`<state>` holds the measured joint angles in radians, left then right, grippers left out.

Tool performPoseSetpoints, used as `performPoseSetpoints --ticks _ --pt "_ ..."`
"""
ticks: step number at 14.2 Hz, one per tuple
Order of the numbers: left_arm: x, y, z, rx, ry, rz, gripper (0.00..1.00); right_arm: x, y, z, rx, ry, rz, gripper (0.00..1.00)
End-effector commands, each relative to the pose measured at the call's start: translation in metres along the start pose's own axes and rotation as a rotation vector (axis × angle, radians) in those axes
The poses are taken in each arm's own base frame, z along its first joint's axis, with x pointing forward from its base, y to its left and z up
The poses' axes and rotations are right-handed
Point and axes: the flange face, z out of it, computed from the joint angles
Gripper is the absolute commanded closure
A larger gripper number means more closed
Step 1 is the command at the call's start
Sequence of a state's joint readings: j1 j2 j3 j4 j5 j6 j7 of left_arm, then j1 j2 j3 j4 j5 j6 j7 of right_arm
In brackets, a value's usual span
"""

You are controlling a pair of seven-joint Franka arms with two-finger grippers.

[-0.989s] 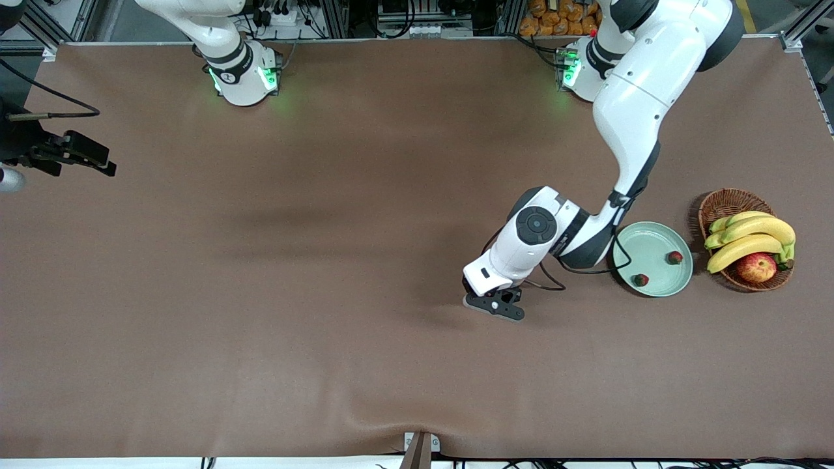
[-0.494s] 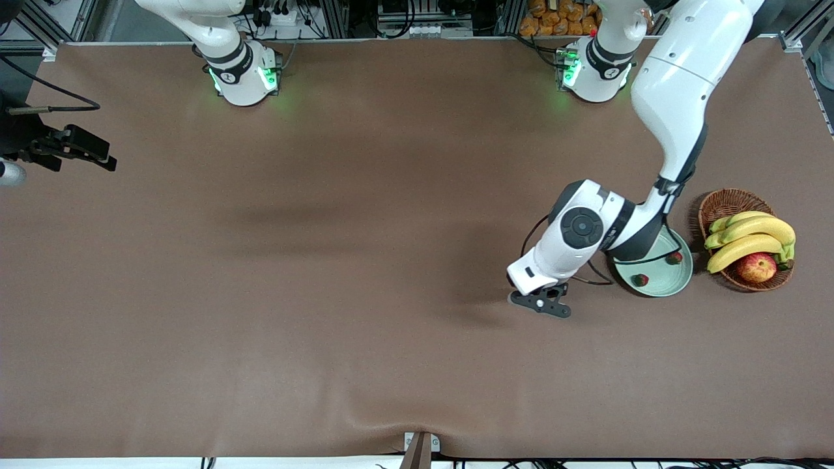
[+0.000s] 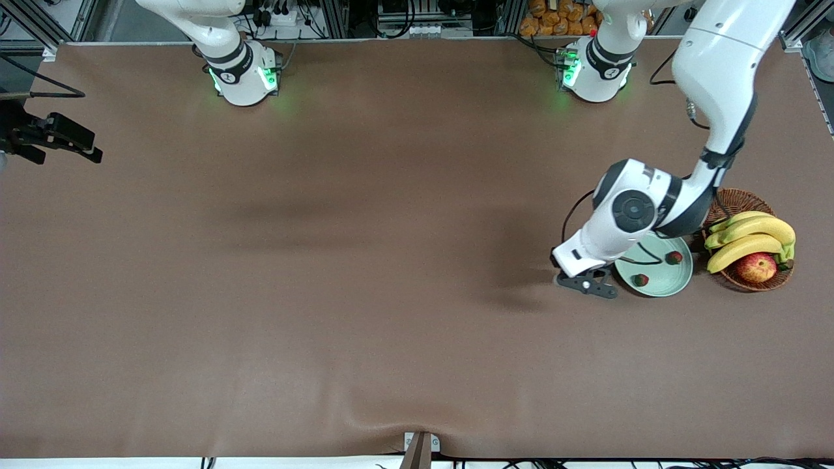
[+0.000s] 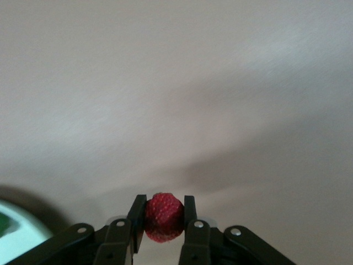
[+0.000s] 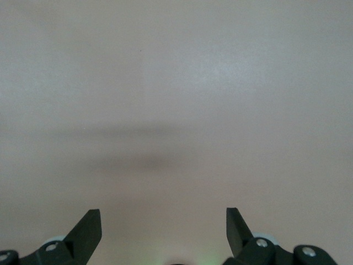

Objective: Collect all strawberries into plate
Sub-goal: 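Carry the strawberry to the plate and open the left gripper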

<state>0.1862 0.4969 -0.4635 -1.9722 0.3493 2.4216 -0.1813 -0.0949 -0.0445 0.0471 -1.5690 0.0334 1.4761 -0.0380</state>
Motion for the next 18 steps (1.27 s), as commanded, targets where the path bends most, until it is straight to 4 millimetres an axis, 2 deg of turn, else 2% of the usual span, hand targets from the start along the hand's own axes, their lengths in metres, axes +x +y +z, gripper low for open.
performPoseSetpoints --ticks 1,3,5,7,8,9,11,12,15,18 --pt "-0.031 -0.027 -0.013 0.014 -0.014 0.021 1.00 -0.003 0.006 -0.004 -0.019 0.003 0.001 0.00" --pt "-0.042 -0.055 -0.012 0.021 -0.024 0.041 1.00 -0.002 0.005 -0.003 -0.017 0.002 -0.001 0.00" --pt "-0.053 -0.092 -0.003 0.011 -0.043 0.068 1.00 -0.001 0.001 -0.003 -0.011 0.002 -0.004 0.00" --pt "-0.066 -0.120 0.001 0.008 -0.057 0.093 0.99 -0.001 -0.010 -0.001 -0.008 -0.002 -0.023 0.00" --pt "-0.071 -0.137 0.002 0.005 -0.059 0.110 0.95 0.000 -0.015 -0.001 -0.007 0.001 -0.034 0.00" --pt "-0.075 -0.146 0.004 0.001 -0.062 0.120 0.83 -0.001 -0.017 -0.002 -0.006 0.001 -0.037 0.00" --pt "-0.078 -0.154 0.010 -0.009 -0.070 0.109 0.19 -0.001 -0.016 -0.001 -0.005 -0.002 -0.033 0.00" --pt "-0.080 -0.160 0.013 -0.015 -0.073 0.097 0.00 0.000 -0.012 0.001 -0.005 -0.005 -0.026 0.00" --pt "-0.080 -0.164 0.018 -0.023 -0.073 0.090 0.00 0.000 -0.007 0.000 -0.008 -0.004 -0.018 0.00" --pt "-0.068 -0.162 0.008 -0.012 -0.050 0.095 0.00 -0.003 -0.003 0.001 -0.009 -0.024 -0.014 0.00"
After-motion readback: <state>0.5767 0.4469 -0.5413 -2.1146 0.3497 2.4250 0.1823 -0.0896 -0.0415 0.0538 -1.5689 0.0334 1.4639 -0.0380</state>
